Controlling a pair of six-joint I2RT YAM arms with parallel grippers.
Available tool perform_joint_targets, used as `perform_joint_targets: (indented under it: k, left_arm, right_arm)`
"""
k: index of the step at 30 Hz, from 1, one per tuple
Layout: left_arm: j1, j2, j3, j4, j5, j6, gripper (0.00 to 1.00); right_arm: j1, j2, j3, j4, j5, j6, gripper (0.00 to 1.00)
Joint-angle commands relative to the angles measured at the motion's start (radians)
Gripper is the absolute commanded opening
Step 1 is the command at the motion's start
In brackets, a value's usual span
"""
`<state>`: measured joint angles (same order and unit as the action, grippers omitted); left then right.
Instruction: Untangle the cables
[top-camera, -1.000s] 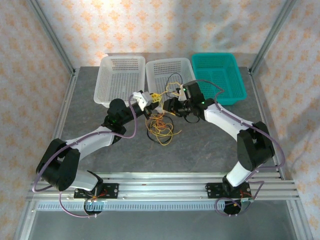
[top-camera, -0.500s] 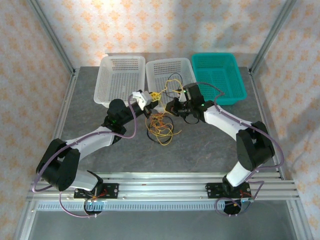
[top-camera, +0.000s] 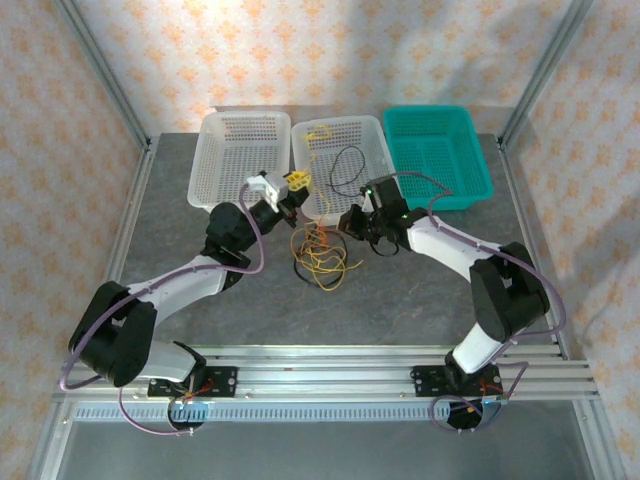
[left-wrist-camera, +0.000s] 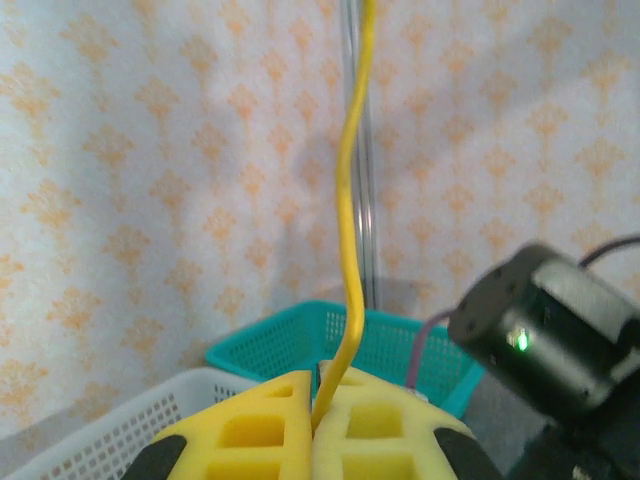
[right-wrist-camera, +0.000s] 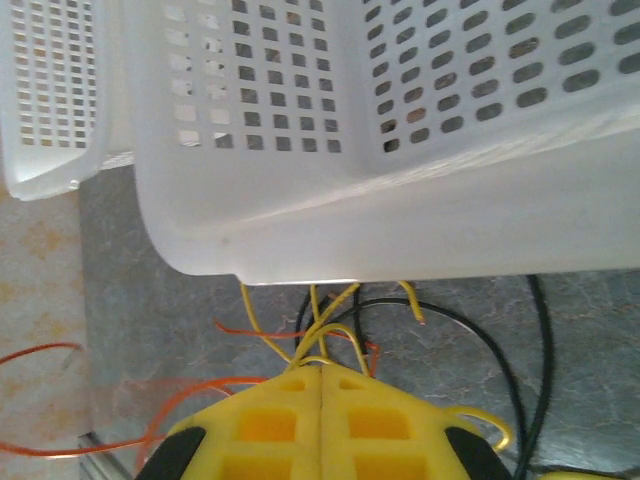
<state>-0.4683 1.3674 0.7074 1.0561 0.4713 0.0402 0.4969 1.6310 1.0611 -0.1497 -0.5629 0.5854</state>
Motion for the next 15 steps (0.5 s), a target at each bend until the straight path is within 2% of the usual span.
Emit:
perform_joint_targets:
  k: [1, 7, 15]
  left_arm:
    - [0.008, -0.049, -0.015, 0.15, -0.058, -0.102, 0.0]
    - [0.009, -0.065, -0.031, 0.196, -0.101, -0.154, 0.0]
    - [0.009, -0.114, -0.023, 0.156, -0.192, -0.174, 0.0]
  right_arm:
    - [0.012, -0.017, -0.016, -0.018, 0.051, -0.035, 0.0]
    - [0.023, 0.0, -0.028, -0.025, 0.076, -0.058, 0.0]
    - [0.032, -0.029, -0.063, -0.052, 0.146, -0.132, 0.0]
